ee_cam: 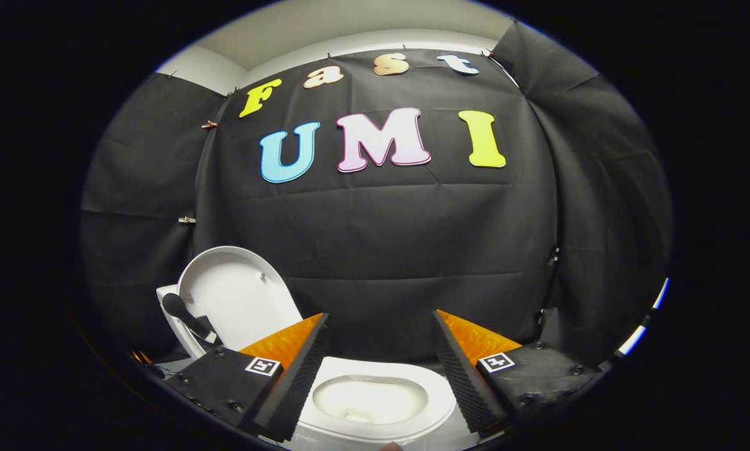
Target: Open the toilet lid.
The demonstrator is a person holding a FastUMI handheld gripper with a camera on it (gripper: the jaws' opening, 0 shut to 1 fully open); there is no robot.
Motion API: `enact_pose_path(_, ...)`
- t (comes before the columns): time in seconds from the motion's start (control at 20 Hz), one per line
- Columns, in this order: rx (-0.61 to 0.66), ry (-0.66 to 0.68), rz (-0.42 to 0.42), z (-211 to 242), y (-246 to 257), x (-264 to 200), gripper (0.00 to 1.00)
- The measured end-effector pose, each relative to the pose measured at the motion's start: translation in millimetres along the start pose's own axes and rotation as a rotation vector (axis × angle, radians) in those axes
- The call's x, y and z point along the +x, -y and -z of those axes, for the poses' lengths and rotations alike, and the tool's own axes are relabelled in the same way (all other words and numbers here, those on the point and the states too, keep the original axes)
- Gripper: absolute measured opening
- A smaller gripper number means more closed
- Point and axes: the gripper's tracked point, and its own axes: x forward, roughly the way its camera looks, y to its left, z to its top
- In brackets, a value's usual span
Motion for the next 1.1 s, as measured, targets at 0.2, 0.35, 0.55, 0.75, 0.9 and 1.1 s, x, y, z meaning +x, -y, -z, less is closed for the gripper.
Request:
enact_pose_path(0.2,-0.002,-0.008,-0.004,2.4,-1.8,0.0,0.99)
enact_pose_path(0.35,-0.005,-0.002,-0.005,1.6,-2.6,-0.6,0.99)
enact_pose_path(0.55,-0.008,-0.009,-0.01,4.3,-4.0,-0.6,0.99)
enact_pose_path(0.75,-0.001,-0.014,-0.006,6.1,-2.1,-0.2,0.99)
enact_pose_path(0.9,-0.001,-0.022,-0.008,8.1,-2.8,0.9,0.99)
enact_pose_path(1.1,-0.005,-0.026,-0.009,10.1,-2.7,0.4,0.99)
